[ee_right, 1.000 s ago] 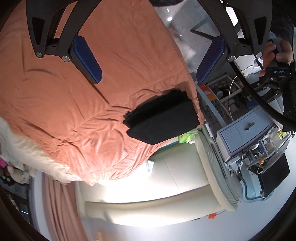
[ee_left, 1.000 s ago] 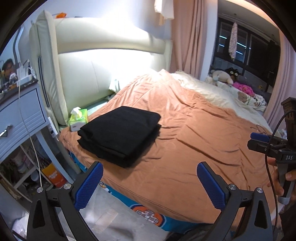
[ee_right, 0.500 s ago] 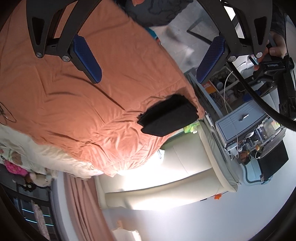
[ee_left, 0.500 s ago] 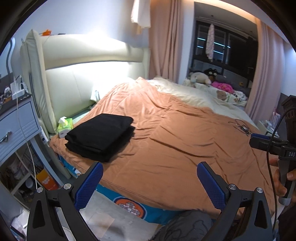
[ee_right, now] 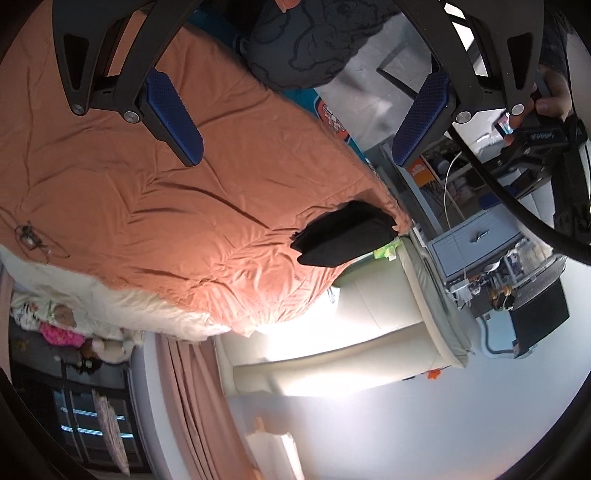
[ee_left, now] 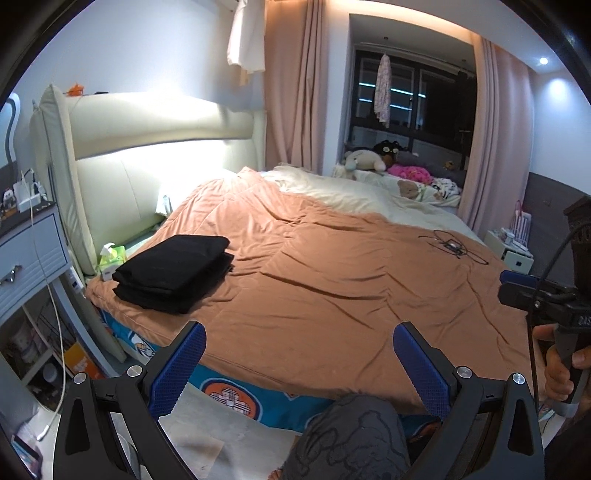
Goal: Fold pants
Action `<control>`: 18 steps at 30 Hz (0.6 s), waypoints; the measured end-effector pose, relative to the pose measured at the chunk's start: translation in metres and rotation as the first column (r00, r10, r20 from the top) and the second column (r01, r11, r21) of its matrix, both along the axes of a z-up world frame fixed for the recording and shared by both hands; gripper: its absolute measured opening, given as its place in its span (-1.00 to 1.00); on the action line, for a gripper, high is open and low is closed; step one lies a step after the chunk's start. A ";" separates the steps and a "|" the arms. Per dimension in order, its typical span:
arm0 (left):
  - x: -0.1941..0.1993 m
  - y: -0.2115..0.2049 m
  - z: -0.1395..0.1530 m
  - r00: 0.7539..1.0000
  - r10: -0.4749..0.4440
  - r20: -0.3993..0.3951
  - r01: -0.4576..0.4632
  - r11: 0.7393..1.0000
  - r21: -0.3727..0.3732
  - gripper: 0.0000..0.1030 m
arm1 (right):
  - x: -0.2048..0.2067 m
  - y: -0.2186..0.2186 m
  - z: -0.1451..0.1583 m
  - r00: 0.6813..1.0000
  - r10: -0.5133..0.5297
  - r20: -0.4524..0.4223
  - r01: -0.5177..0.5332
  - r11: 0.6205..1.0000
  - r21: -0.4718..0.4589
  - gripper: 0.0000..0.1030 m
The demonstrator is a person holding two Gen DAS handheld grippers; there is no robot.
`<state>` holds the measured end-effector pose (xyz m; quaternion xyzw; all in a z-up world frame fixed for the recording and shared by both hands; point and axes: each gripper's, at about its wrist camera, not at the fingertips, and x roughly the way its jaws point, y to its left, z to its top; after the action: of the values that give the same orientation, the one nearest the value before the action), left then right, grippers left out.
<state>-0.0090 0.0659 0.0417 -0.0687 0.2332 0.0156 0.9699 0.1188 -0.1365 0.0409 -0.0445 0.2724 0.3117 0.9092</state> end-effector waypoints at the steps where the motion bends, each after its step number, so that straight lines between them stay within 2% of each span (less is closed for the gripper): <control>1: -0.004 -0.003 0.000 1.000 -0.002 0.004 0.002 1.000 0.001 0.99 | -0.009 -0.003 0.001 1.000 -0.003 0.013 0.003 1.000 -0.001 1.00; 8: -0.030 -0.018 -0.005 0.999 -0.004 0.040 0.002 0.999 0.047 0.99 | -0.061 -0.029 -0.008 0.998 -0.033 0.056 0.031 0.999 0.036 1.00; 13: -0.045 -0.028 -0.012 0.998 0.000 0.055 -0.005 0.995 0.095 0.99 | -0.086 -0.037 -0.020 0.992 -0.076 0.101 0.073 0.997 0.029 0.99; 18: -0.061 -0.033 -0.020 0.998 -0.014 0.067 0.008 0.996 0.094 0.99 | -0.102 -0.029 -0.033 0.986 -0.123 0.110 0.123 0.992 0.001 0.99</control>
<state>-0.0696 0.0332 0.0214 -0.0225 0.1996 0.0187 0.9794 0.0163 -0.1657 0.0074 -0.0472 0.2249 0.2513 0.9402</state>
